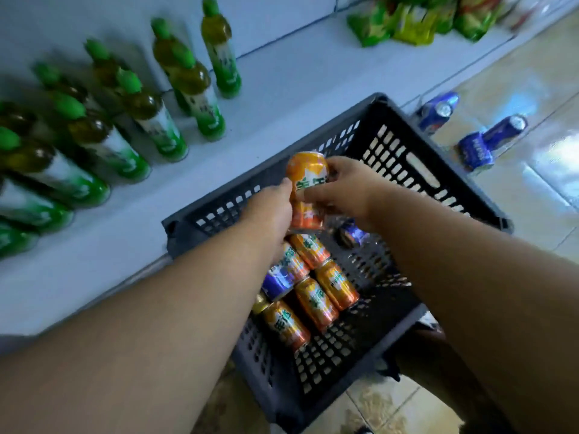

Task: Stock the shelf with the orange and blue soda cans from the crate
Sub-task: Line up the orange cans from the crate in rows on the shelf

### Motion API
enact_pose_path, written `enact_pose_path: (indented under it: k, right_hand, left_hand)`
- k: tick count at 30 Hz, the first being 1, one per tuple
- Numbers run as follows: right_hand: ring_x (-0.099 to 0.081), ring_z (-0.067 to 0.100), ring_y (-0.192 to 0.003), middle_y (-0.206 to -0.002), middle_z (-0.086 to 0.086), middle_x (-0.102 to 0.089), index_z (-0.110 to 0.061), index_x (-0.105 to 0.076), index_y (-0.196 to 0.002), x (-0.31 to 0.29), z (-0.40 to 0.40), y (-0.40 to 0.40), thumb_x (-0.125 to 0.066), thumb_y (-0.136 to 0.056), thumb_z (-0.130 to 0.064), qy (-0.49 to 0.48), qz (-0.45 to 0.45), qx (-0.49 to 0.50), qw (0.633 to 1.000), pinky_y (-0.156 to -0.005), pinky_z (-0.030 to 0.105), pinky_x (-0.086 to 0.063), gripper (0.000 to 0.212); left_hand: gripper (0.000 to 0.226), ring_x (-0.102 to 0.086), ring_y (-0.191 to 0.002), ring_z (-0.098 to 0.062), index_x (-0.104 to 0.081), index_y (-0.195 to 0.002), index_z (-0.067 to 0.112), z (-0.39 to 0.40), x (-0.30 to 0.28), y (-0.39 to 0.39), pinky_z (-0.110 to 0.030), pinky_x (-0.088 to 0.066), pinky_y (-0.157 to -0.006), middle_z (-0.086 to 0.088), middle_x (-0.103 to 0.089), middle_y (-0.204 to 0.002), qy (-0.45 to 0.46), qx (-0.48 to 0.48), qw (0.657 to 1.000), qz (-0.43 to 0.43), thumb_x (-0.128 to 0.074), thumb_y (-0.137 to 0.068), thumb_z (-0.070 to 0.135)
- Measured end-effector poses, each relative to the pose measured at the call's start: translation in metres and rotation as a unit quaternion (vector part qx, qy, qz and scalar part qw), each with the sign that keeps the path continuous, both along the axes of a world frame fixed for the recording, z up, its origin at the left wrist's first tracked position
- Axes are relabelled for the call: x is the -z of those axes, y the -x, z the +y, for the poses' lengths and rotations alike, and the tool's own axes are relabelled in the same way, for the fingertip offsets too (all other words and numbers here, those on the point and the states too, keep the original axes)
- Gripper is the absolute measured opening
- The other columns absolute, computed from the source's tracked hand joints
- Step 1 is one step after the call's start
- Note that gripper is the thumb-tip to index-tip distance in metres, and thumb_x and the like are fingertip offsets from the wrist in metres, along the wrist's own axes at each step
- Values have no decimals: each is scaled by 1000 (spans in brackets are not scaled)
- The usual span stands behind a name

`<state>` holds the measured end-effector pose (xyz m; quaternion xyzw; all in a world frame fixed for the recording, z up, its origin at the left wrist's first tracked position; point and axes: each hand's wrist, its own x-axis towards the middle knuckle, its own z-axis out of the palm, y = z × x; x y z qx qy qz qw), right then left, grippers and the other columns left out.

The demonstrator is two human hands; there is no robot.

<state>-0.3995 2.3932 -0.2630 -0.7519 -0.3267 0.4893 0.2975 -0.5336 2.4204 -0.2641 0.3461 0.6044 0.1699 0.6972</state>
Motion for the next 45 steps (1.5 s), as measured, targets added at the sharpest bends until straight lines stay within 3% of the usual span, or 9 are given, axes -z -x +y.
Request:
enact_pose_path:
  k: [3, 6, 10, 14, 20, 28, 35, 40, 45]
  right_hand:
    - [-74, 33, -90, -99, 14, -75, -12, -67, -107, -58, -6, 16, -92, -58, -24, -74, 58, 26, 995, -85, 54, -58, 56]
    - [-74, 31, -89, -99, 10, -76, -15, -67, -108, -118, -17, 38, -94, -46, -43, -150, 72, 46, 985, -85, 52, -58, 73]
    - [-75, 24, -88, -98, 8, -76, -12, -65, -112, -184, -35, 73, -88, -69, -33, -262, 104, 61, 958, -78, 42, -60, 53]
    - [-73, 23, -93, -105, 8, -73, -19, -58, -122, -222, -45, 115, -77, -81, -26, -306, 141, 34, 941, -81, 43, -60, 46]
    - [-74, 18, -92, -102, 4, -74, -26, -49, -133, -262, -32, 155, -79, -81, -13, -333, 97, -13, 938, -85, 40, -59, 62]
    - [-70, 1, -88, -102, -9, -70, -32, -46, -127, -290, 20, 207, -89, -67, -32, -389, -18, 12, 921, -82, 29, -60, 74]
    - [-68, -5, -83, -94, -14, -72, -33, -59, -109, -305, 80, 232, -82, -72, -41, -405, -55, -31, 912, -69, 16, -56, 44]
    - [-70, 0, -83, -93, -13, -73, -28, -63, -110, -312, 126, 245, -87, -68, -39, -383, -88, -59, 918, -78, 27, -60, 49]
    - [-68, -1, -79, -90, -15, -70, -29, -59, -110, -307, 166, 250, -87, -70, -34, -379, -139, -75, 912, -75, 24, -59, 49]
  left_hand:
    - [37, -72, -83, -28, -62, -96, 13, -3, -62, 15, -48, -59, -83, -8, -71, -89, -64, 27, 997, -40, -45, -101, 46]
    - [45, -74, -86, -31, -68, -109, 13, -9, -119, 31, -57, -57, -84, -14, -75, -97, -82, -5, 990, -111, -46, -99, 51]
    - [43, -72, -62, -18, -69, -95, 14, -20, -189, 57, -34, -59, -58, -5, -76, -75, -140, -21, 971, -194, -41, -102, 46]
    - [42, -75, -85, -21, -70, -109, 19, -27, -224, 87, -37, -58, -68, -6, -77, -96, -212, -53, 949, -227, -39, -102, 46]
    - [49, -73, -98, -25, -69, -117, 16, -19, -246, 126, -38, -55, -78, -10, -75, -106, -172, -134, 924, -314, -44, -98, 53]
    - [42, -69, -108, -31, -62, -123, 8, 7, -261, 153, -45, -46, -106, -17, -72, -113, -128, -248, 827, -488, -49, -100, 41]
    - [38, -69, -107, -28, -57, -130, 7, 68, -271, 176, -46, -49, -103, -15, -72, -113, -227, -317, 780, -491, -54, -98, 28]
    - [42, -65, -116, -31, -54, -135, 7, 102, -266, 188, -47, -45, -106, -17, -67, -124, -219, -319, 749, -537, -49, -100, 28]
    - [33, -69, -109, -25, -62, -129, 13, 128, -264, 190, -41, -48, -104, -10, -72, -116, -181, -407, 742, -501, -55, -99, 24]
